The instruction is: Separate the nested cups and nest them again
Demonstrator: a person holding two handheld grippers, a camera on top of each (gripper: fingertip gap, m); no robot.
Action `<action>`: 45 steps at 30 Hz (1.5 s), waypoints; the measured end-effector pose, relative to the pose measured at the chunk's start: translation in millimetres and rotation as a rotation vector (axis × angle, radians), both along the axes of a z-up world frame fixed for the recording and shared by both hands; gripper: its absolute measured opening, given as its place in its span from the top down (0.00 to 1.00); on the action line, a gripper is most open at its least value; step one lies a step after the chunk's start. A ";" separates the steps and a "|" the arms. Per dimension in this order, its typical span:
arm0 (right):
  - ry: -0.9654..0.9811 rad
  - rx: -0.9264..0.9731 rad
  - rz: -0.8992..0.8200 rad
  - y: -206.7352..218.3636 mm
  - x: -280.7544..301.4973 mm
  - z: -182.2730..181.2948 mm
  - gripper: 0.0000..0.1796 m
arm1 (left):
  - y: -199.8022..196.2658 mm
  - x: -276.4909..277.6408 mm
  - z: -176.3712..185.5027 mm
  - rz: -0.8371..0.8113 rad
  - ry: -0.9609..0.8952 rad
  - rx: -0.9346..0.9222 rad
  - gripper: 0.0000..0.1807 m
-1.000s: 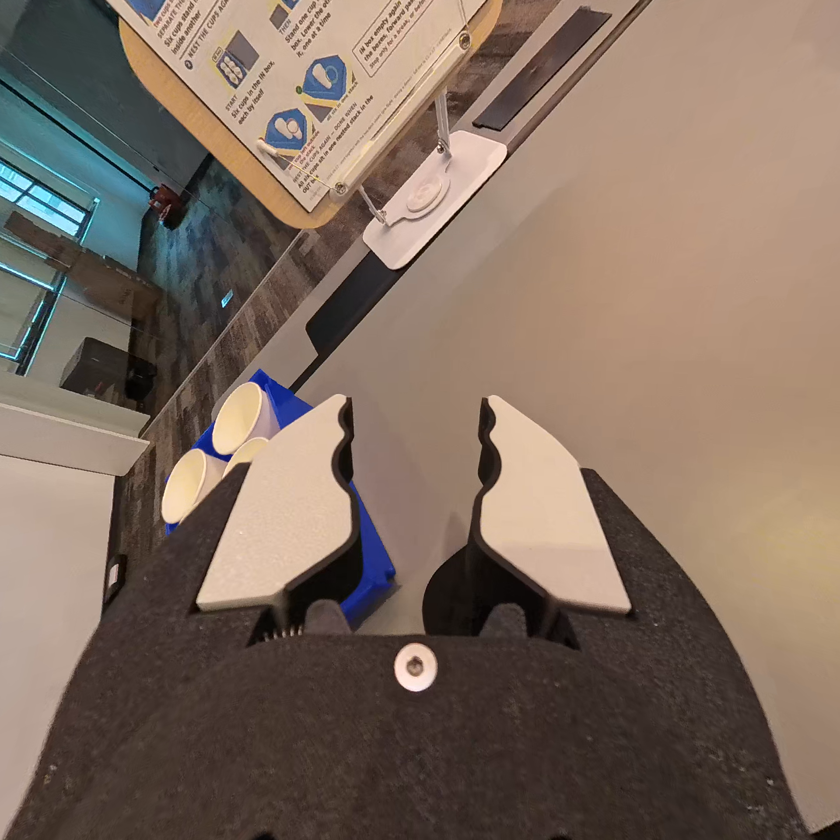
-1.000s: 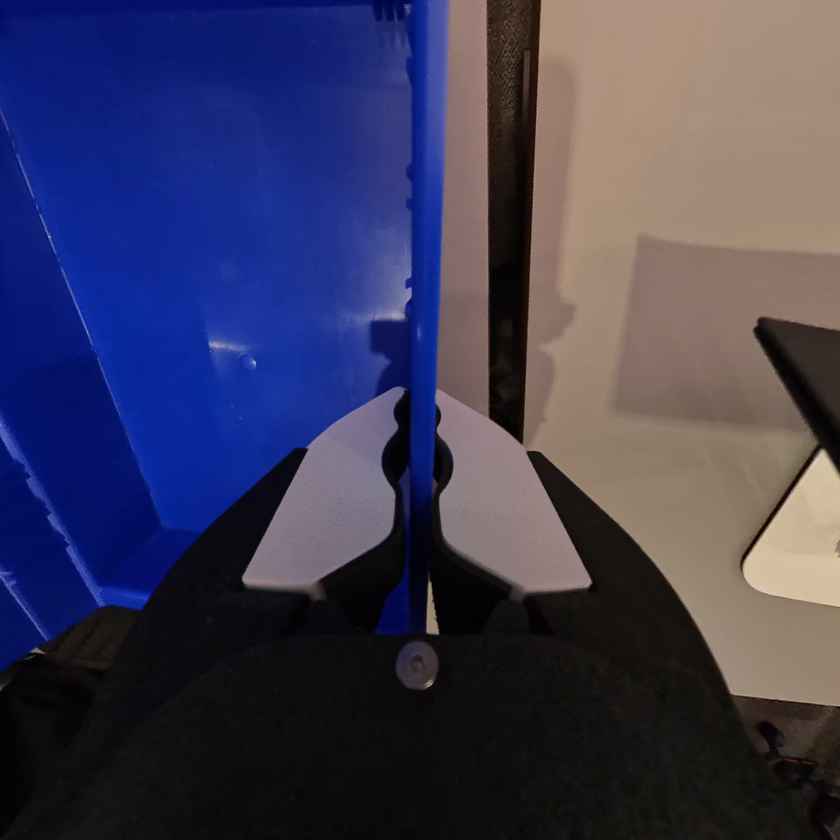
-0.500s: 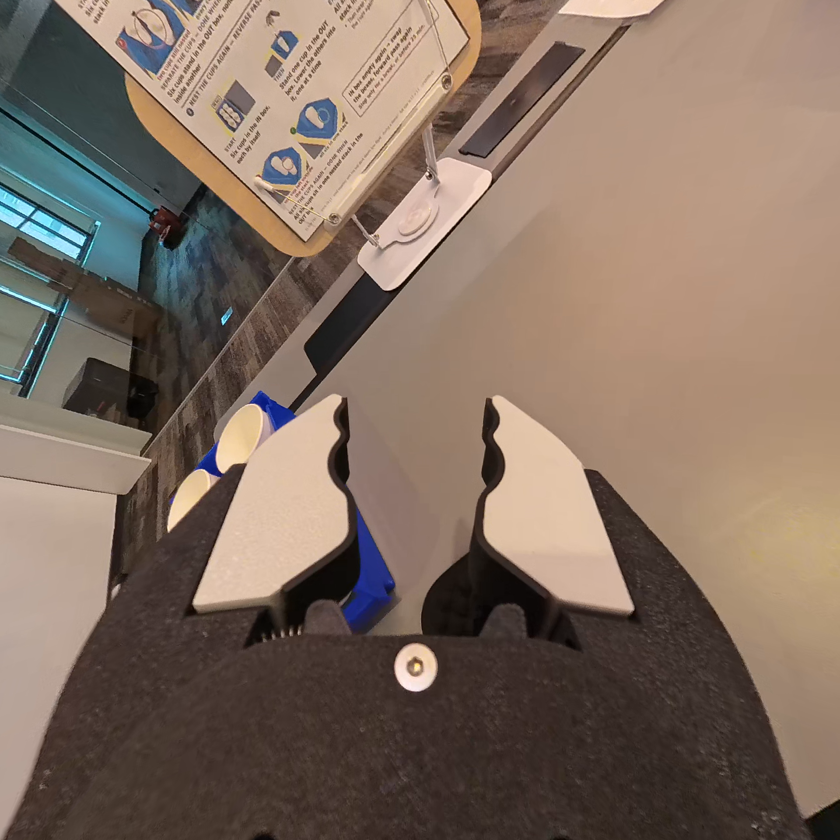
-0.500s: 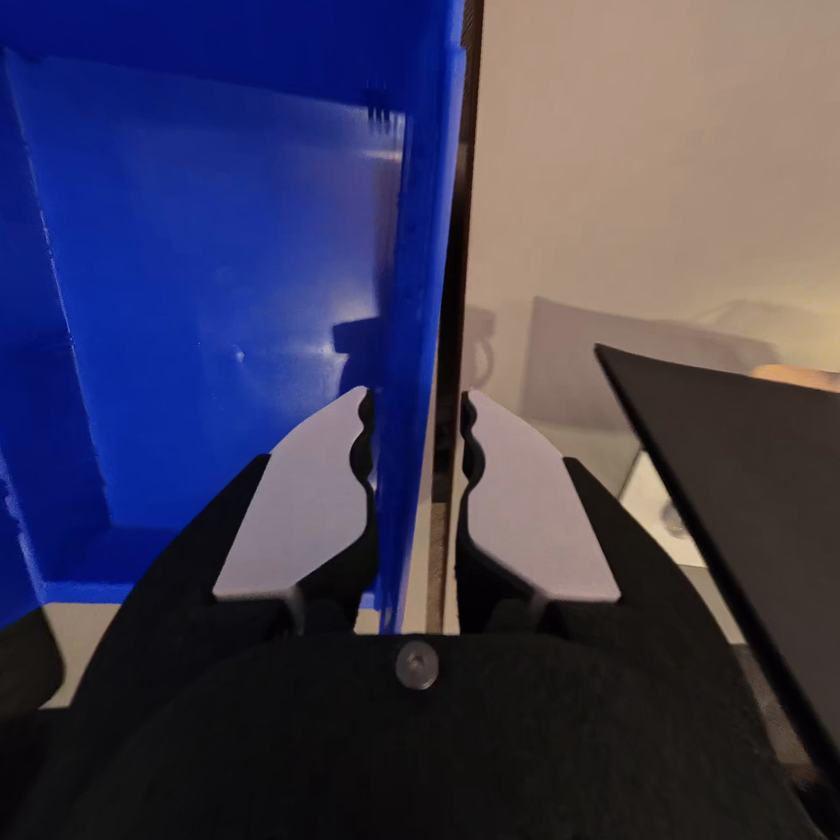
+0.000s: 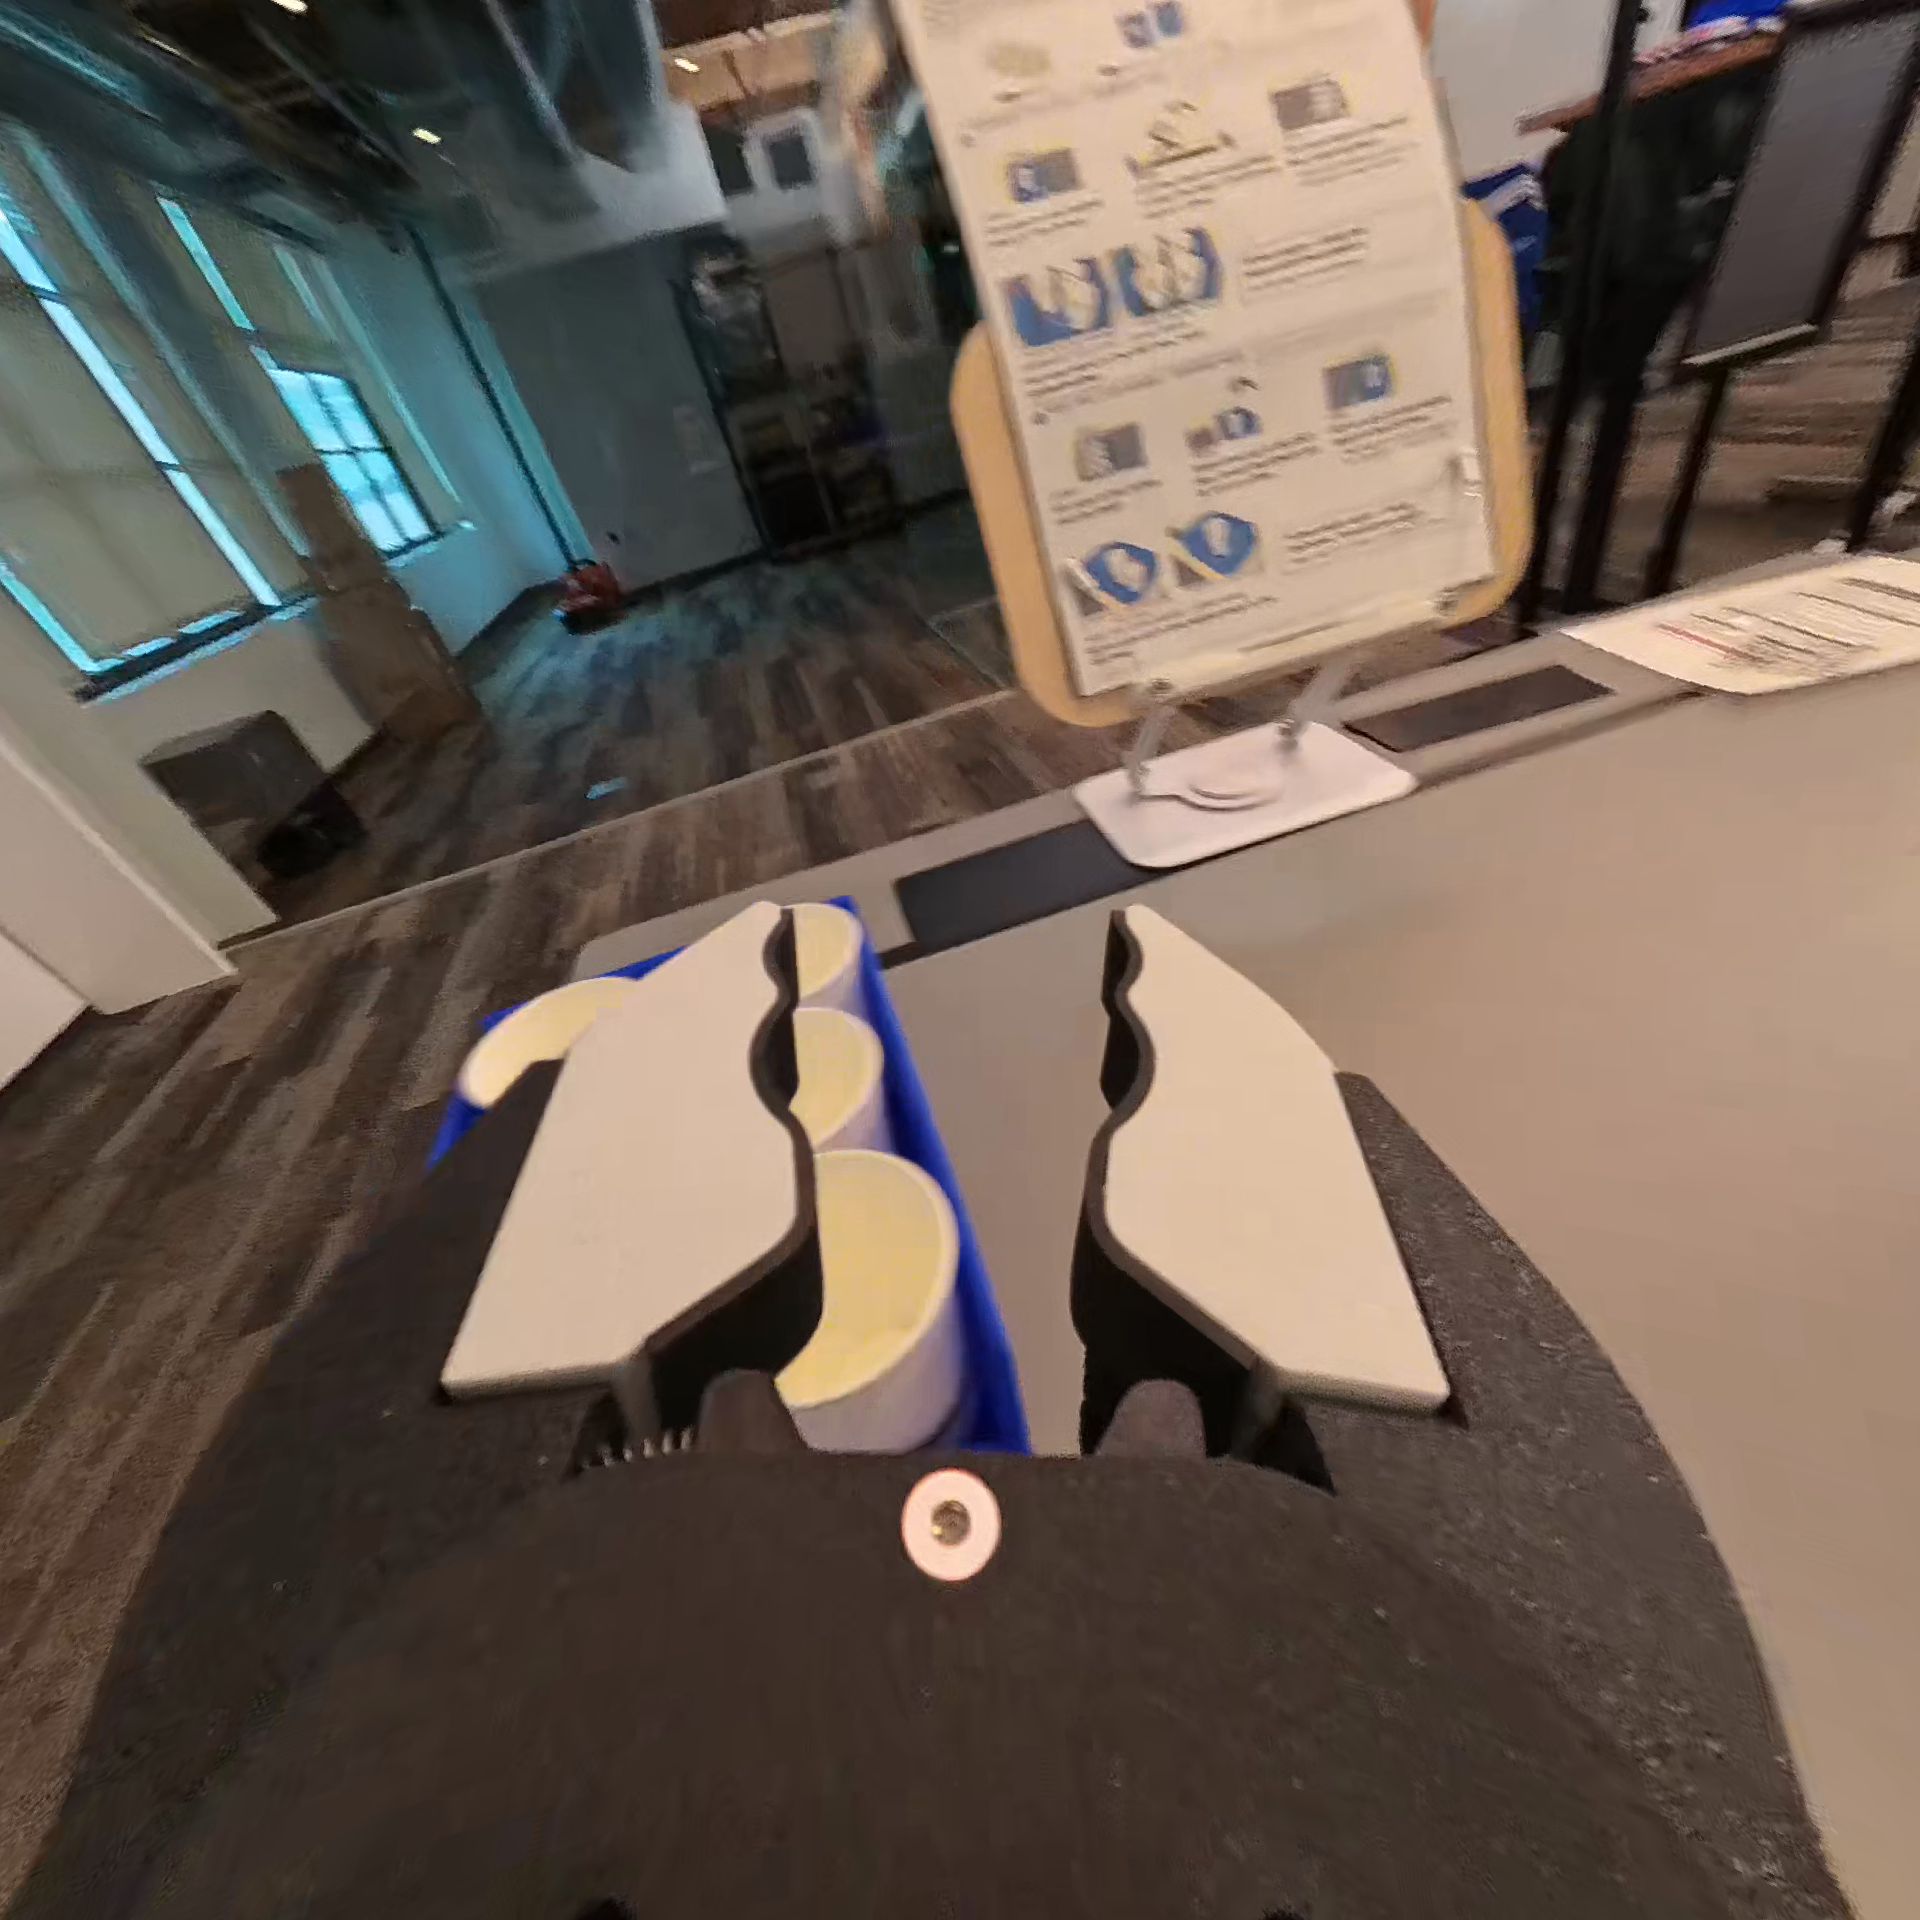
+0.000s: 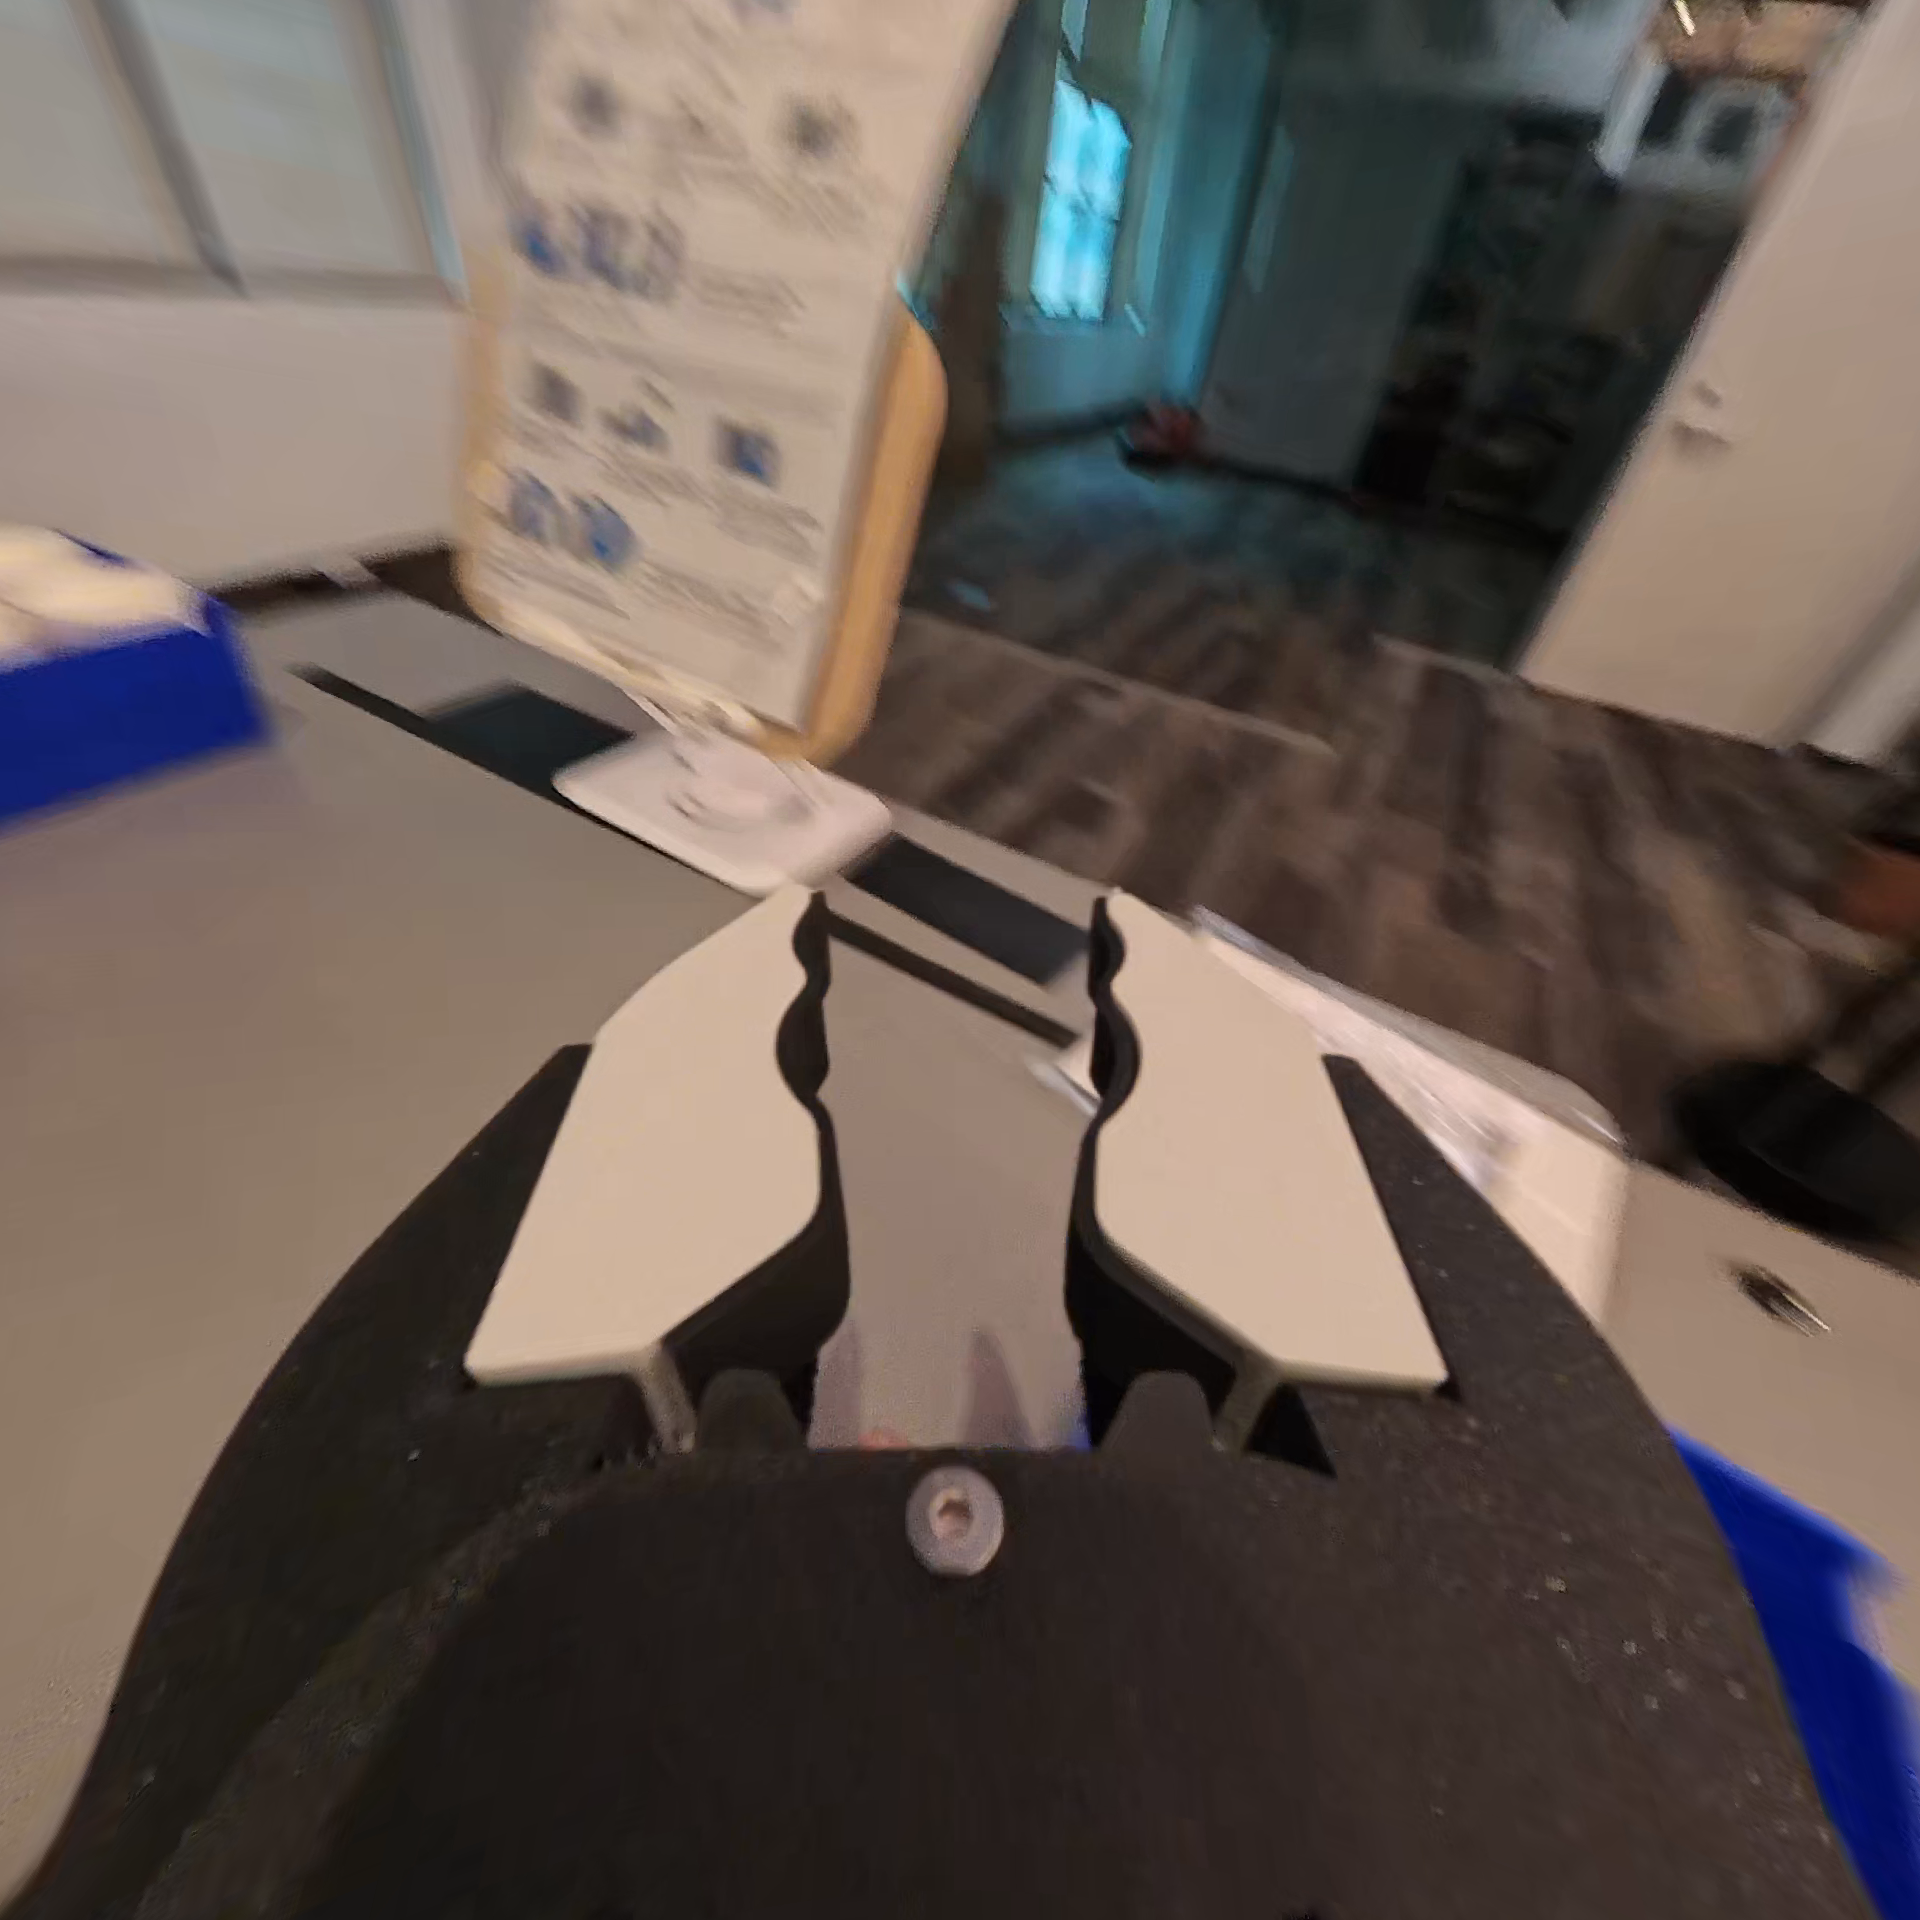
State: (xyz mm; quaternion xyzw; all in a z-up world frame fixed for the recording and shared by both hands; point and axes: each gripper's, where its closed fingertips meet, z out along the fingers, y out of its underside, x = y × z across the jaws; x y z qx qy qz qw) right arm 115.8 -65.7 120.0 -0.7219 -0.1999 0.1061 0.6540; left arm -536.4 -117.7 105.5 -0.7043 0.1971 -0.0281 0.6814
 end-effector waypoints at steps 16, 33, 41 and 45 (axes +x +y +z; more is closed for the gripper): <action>0.085 0.024 0.609 -10.0 -204.6 12.0 0.85 | 4.9 -57.6 -138.8 -0.094 0.589 -0.537 0.71; 0.056 -0.180 0.778 14.7 -231.5 -37.5 0.83 | 22.3 -59.5 -175.3 -0.222 0.901 -0.774 0.90; 0.001 -0.242 0.809 13.6 -248.3 -58.6 0.83 | 14.3 -57.5 -167.0 -0.233 0.901 -0.818 1.00; -0.056 -0.255 0.842 5.7 -264.3 -66.1 0.83 | 0.8 -51.0 -134.2 -0.250 0.917 -0.805 1.00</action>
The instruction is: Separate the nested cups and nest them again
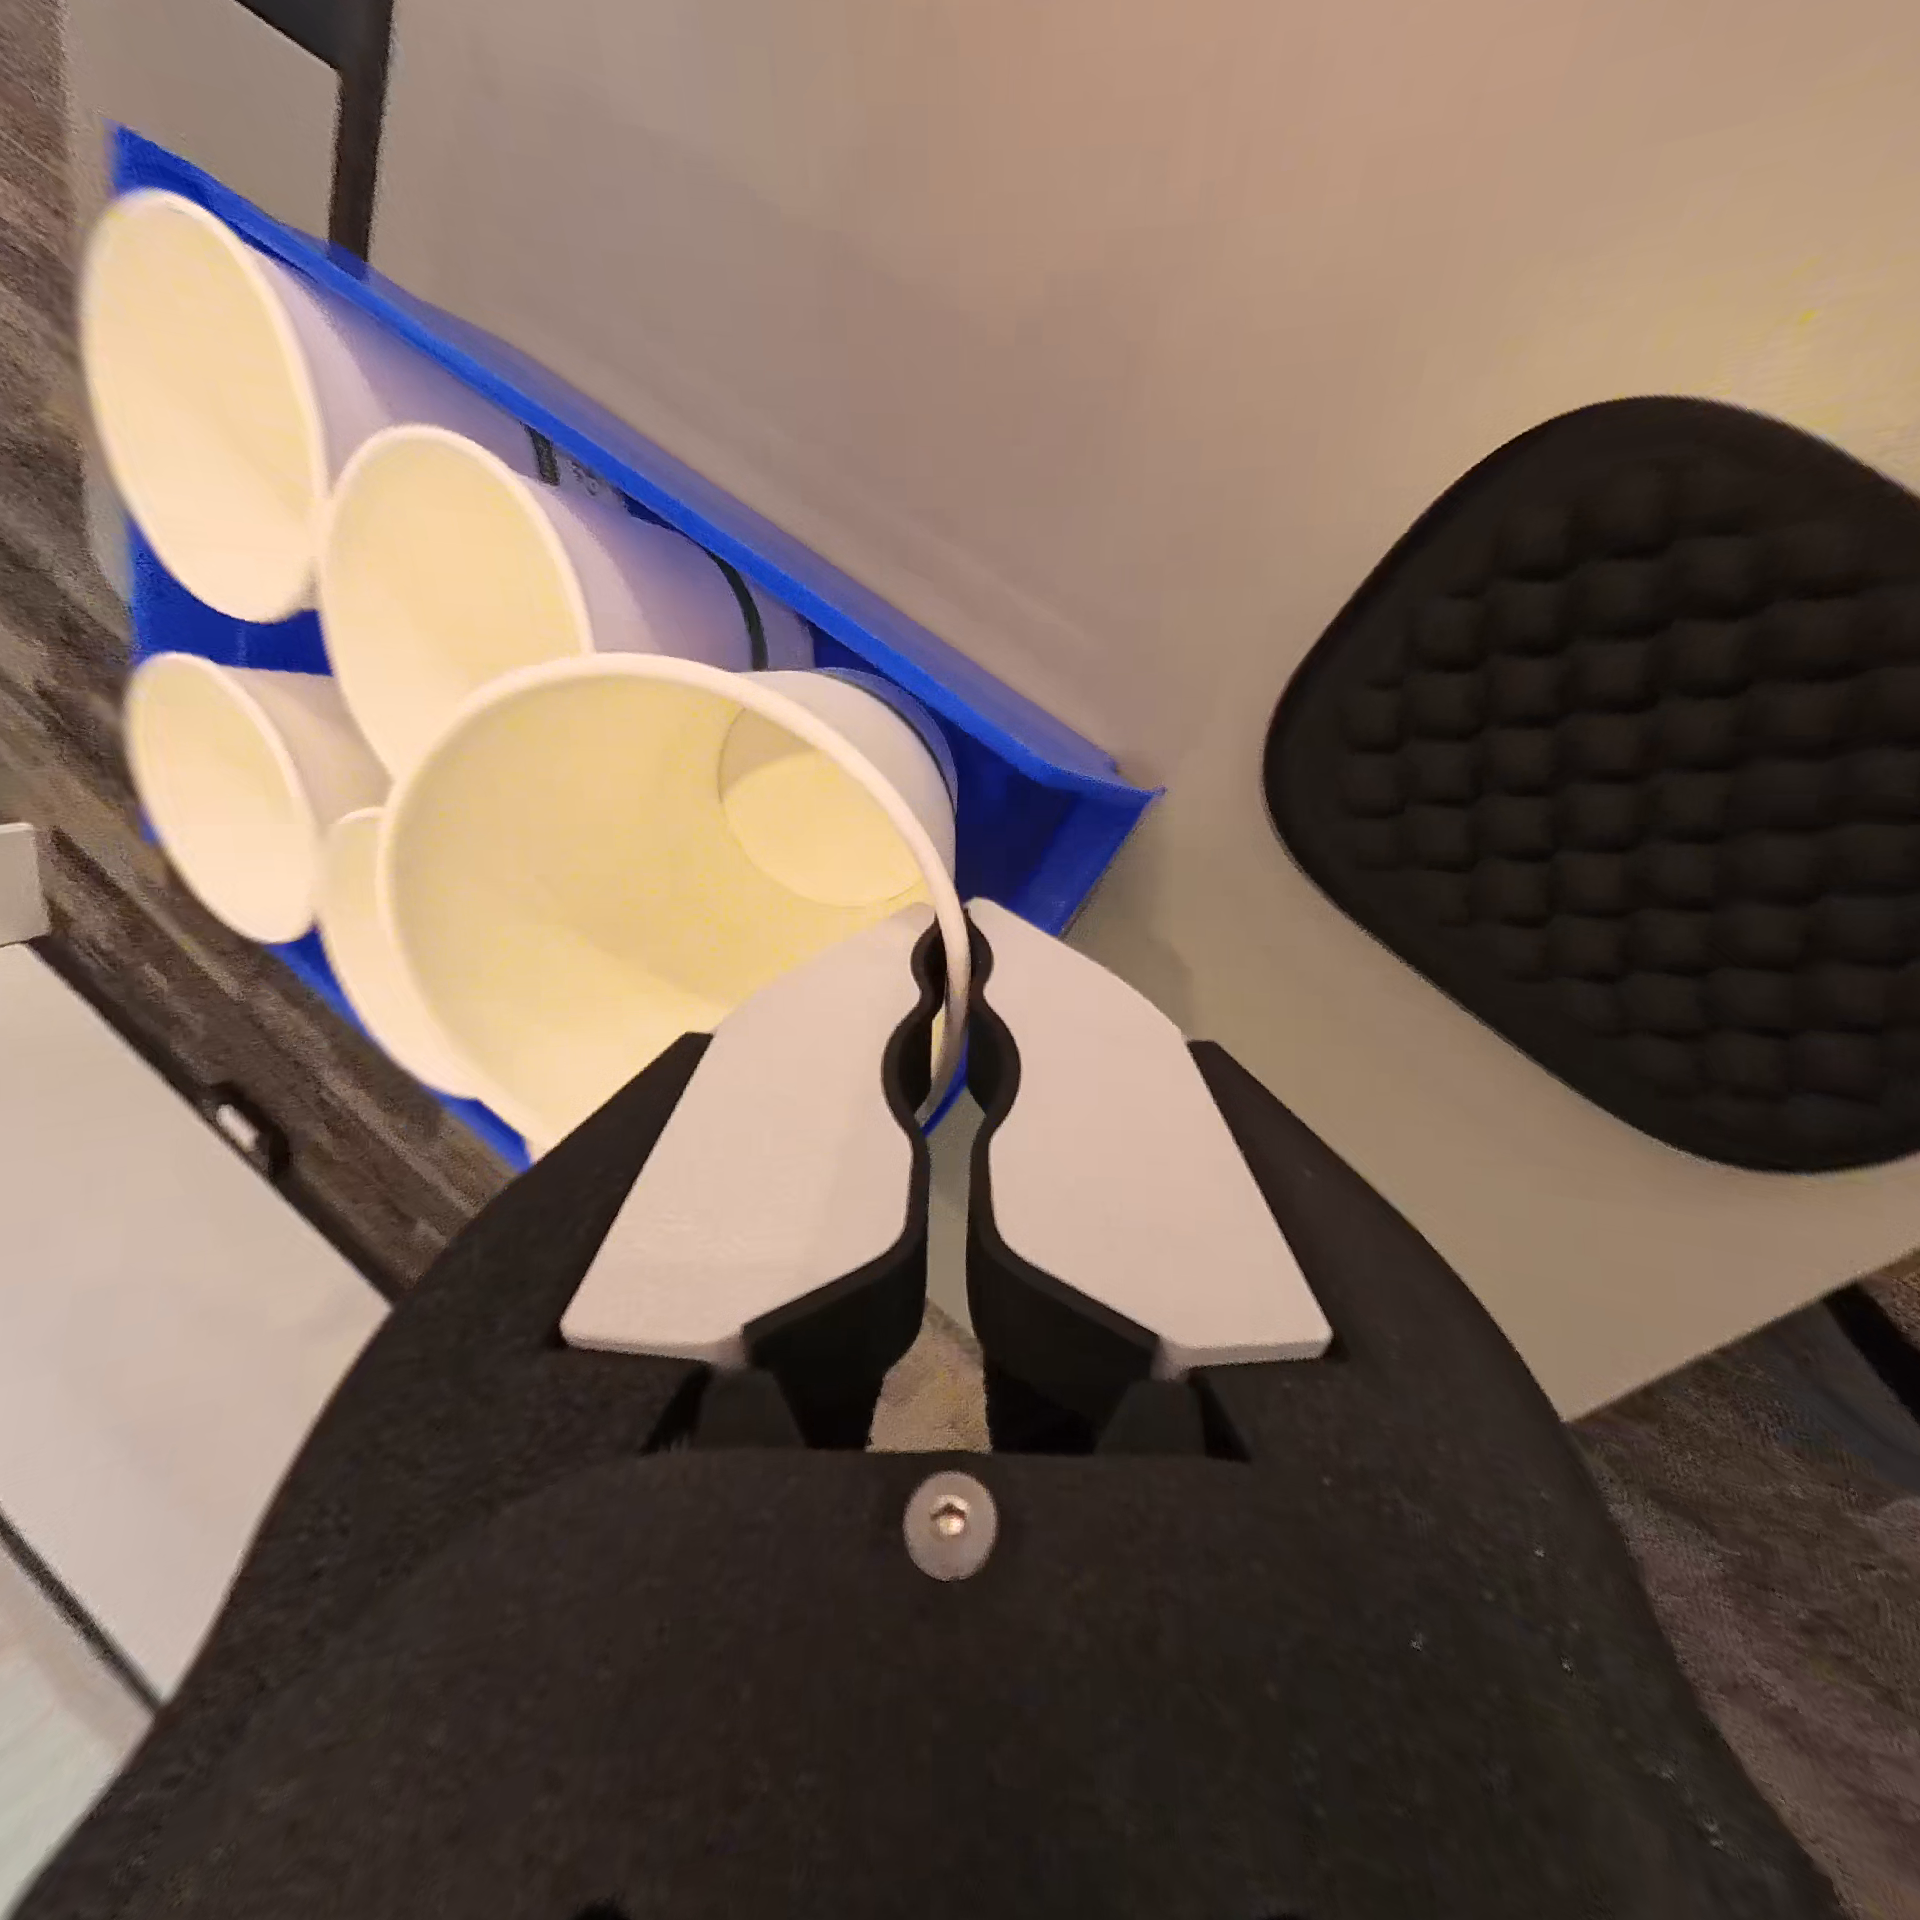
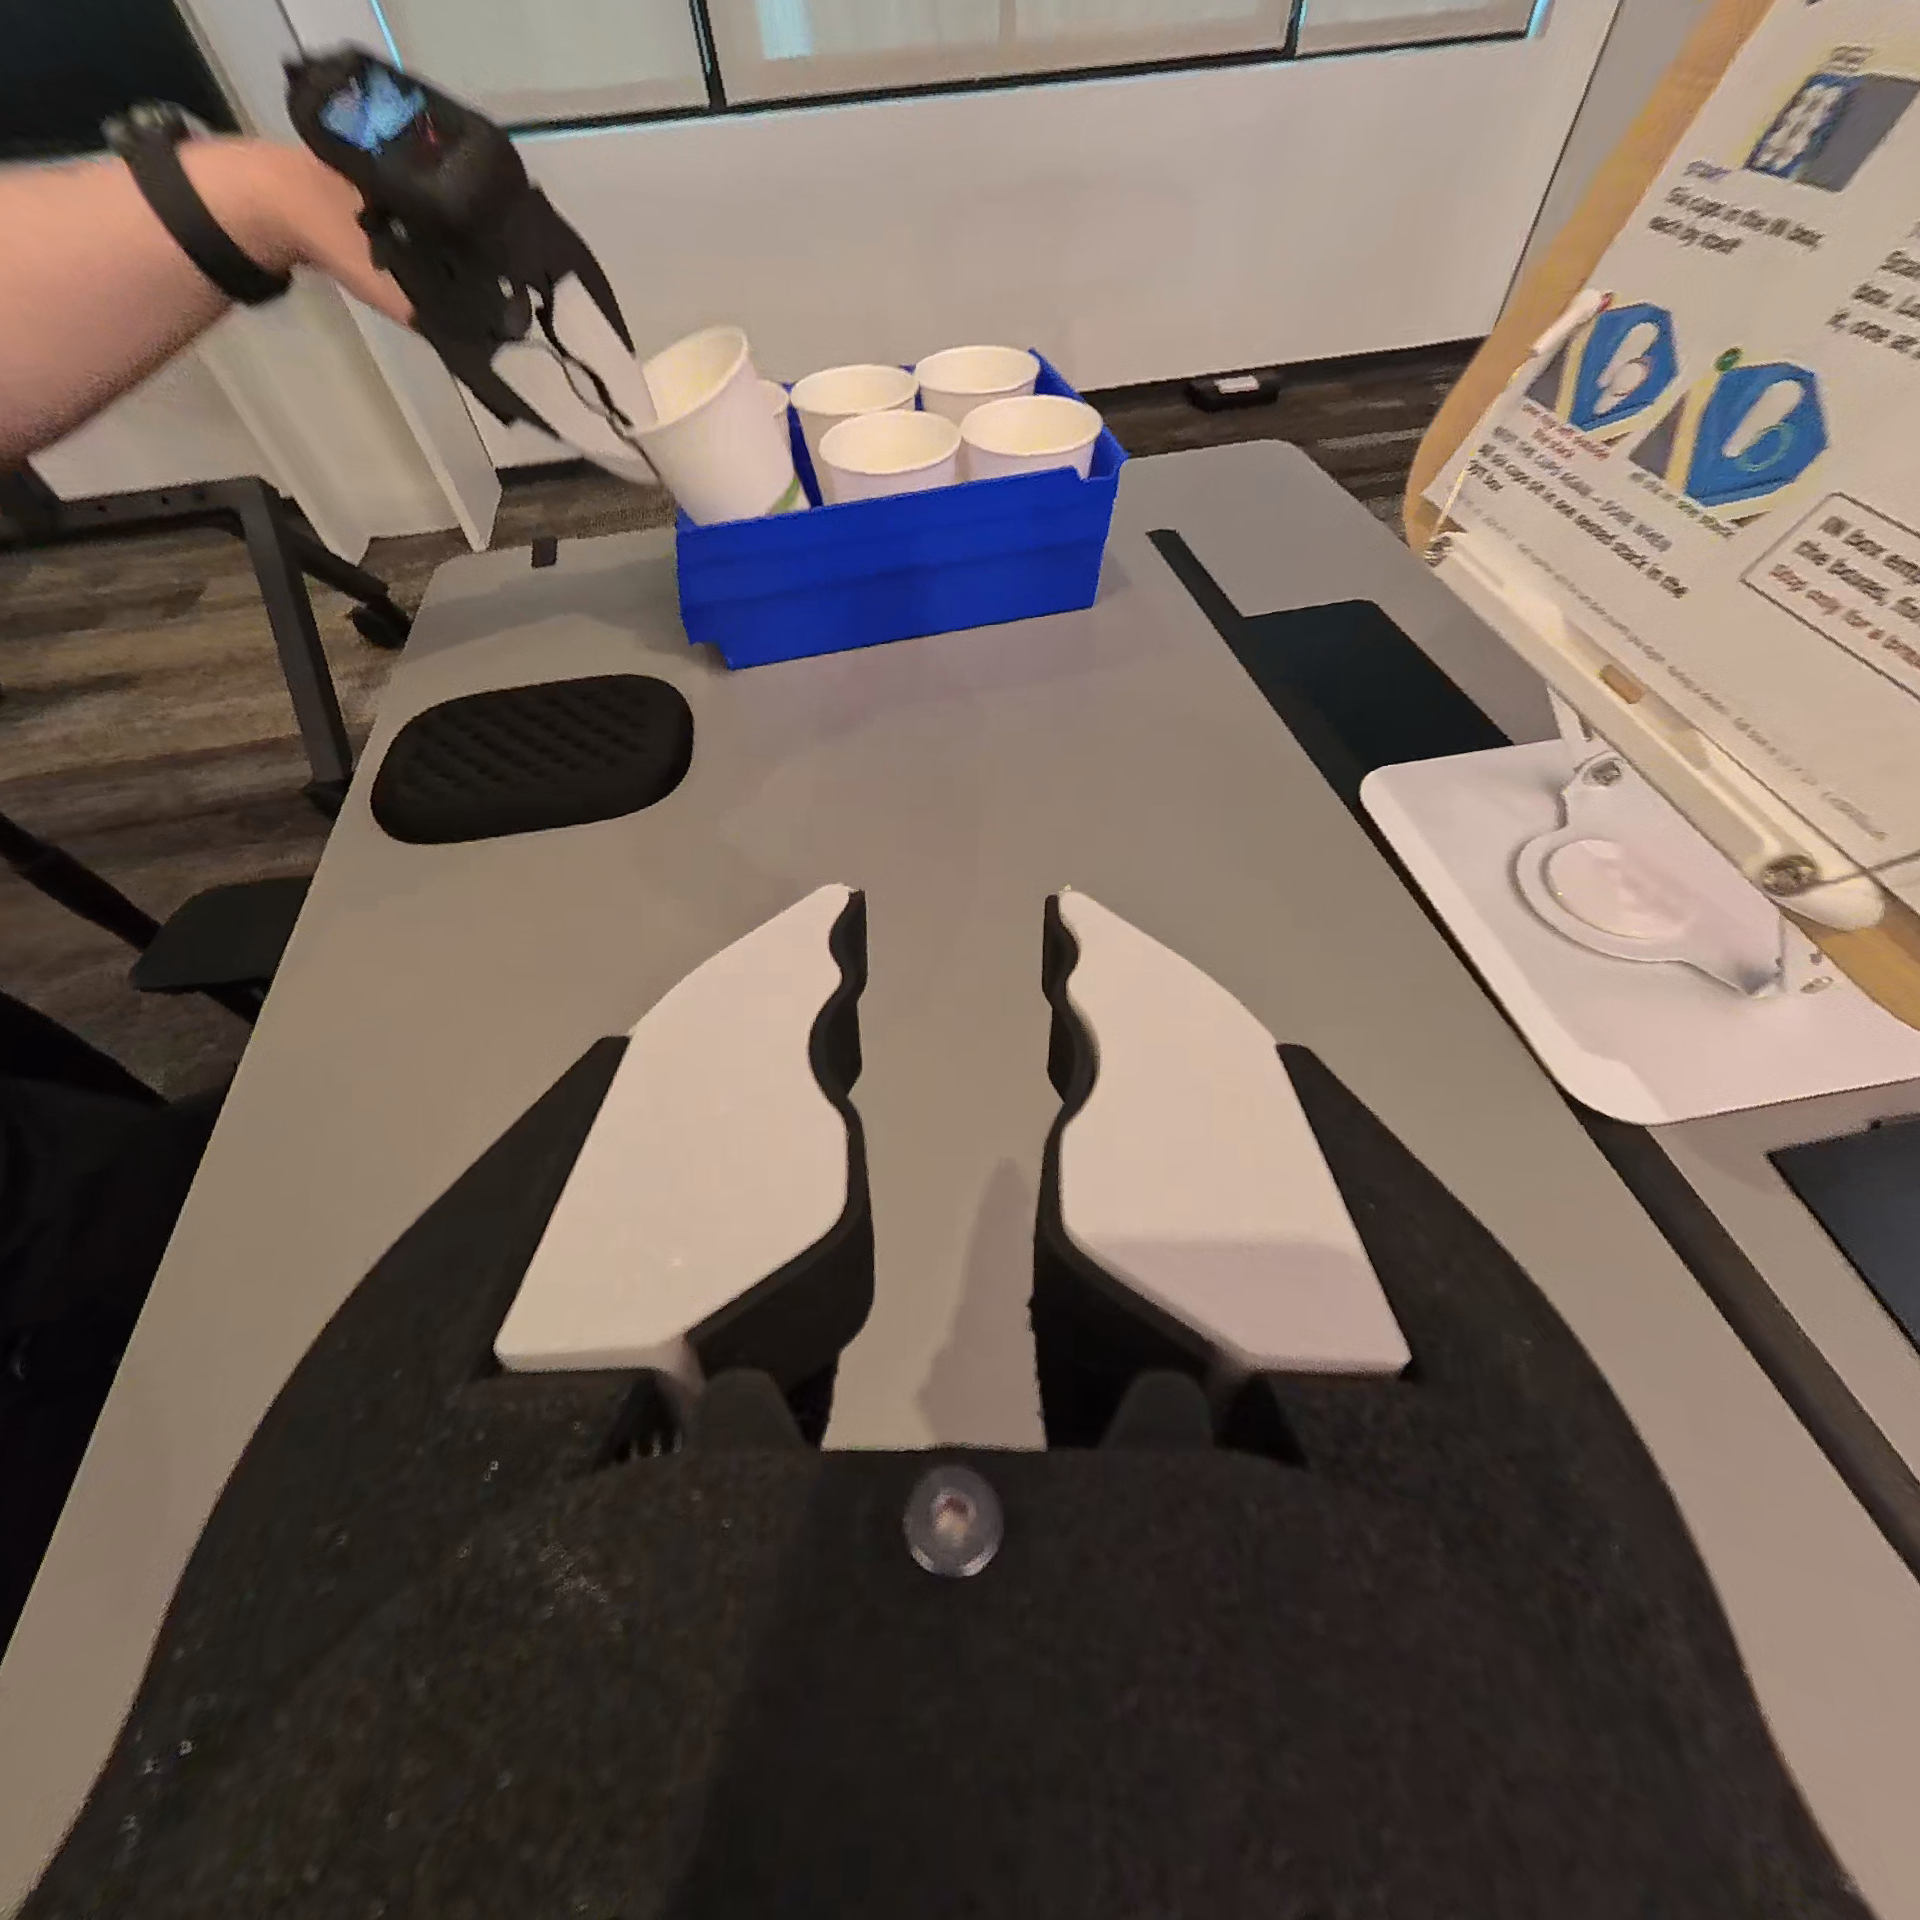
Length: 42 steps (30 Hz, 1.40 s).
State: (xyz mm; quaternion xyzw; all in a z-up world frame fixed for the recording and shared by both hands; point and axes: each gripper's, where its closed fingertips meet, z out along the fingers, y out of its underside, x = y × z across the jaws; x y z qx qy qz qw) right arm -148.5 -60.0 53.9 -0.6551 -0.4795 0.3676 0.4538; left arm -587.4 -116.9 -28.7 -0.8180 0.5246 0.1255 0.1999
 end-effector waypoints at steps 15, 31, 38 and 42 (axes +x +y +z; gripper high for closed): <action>0.059 0.350 0.149 -82.1 -111.2 32.3 0.62 | -54.7 225.8 122.3 -0.562 -0.097 0.013 1.00; 0.097 0.285 0.341 -108.3 -117.4 23.8 0.52 | -89.4 323.0 103.9 -0.851 -0.011 -0.055 1.00; 0.155 0.189 0.458 -122.7 -118.0 23.3 0.49 | -98.8 328.5 98.9 -0.898 -0.008 -0.063 1.00; 0.176 0.132 0.509 -128.2 -116.8 23.0 0.49 | -102.5 330.2 96.9 -0.917 0.006 -0.057 1.00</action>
